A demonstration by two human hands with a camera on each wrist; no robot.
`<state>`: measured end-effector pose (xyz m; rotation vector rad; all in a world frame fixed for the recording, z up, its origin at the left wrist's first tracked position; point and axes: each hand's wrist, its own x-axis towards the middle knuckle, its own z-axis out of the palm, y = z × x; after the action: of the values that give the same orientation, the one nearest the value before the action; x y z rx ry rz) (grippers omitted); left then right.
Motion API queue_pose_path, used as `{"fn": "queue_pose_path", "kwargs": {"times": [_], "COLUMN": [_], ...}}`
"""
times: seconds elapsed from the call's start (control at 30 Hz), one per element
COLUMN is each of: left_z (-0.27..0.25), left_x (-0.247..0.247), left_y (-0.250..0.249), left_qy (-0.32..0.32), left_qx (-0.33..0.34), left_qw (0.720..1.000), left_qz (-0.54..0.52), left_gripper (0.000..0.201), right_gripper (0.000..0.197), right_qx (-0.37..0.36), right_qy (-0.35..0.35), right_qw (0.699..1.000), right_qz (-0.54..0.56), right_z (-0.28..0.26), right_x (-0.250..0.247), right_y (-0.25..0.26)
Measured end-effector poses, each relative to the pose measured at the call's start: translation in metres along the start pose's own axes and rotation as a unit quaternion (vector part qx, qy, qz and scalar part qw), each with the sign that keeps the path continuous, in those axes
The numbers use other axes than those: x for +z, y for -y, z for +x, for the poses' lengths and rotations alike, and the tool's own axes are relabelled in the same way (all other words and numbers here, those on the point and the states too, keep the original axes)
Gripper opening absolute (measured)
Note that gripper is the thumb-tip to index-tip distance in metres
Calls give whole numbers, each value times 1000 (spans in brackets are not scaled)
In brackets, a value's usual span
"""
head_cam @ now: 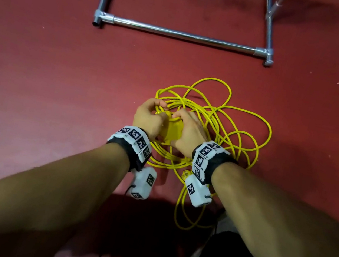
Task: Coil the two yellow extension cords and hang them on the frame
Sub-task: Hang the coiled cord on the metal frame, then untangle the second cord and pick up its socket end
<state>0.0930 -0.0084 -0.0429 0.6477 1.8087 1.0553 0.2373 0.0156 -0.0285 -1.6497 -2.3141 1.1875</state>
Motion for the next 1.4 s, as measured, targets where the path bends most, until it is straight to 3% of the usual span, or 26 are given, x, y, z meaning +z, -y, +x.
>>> {"fn": "queue_pose_path", "kwargs": {"times": [0.23,0.37,0.47,0.6,0.73,0.9,1.0,1.13,1.23,1.33,1.4], "left_z": [-27,-39,-51,-67,-83,-87,-94,-95,-91,-98,-102], "left_x": [-5,-16,-22,-32,-44,-53,-58,-59,-61,-61,-61], "left_y": [-45,-60,-71,-70,-64,-55,-47,-31,-11,-6,-4], "left_qy": [-45,-45,-19,15,-24,-6,-5,-38,-55,-28,-3], "left_qx": [-39,-40,-46,-28,-53,-60,-66,-38,-3,15,29], "left_qw": [995,995,998,998,998,992,990,994,997,999,999], "left_qz": [-77,-84,-24,52,-36,-107,-122,-97,-51,-9,17], "left_gripper": [15,30,47,26,22,21,22,30,28,23,26], "right_gripper": [81,73,73,71,55,33,28,46,36,26,29], "right_qx": [-24,-22,3,19,19,20,30,52,80,78,93], "right_qy": [-24,-72,-131,-168,-182,-208,-208,-188,-142,-87,-92], "right_qw": [999,997,988,978,969,965,964,965,979,982,978], "right_qz": [4,29,83,125,169,156,162,174,124,149,163], "right_z": [-29,-40,-44,-54,-68,-87,-91,-86,-84,-86,-90], "right_x": [-7,-15,-14,0,11,19,17,19,21,26,31], "right_y": [22,37,46,57,61,70,79,79,73,66,63]}}
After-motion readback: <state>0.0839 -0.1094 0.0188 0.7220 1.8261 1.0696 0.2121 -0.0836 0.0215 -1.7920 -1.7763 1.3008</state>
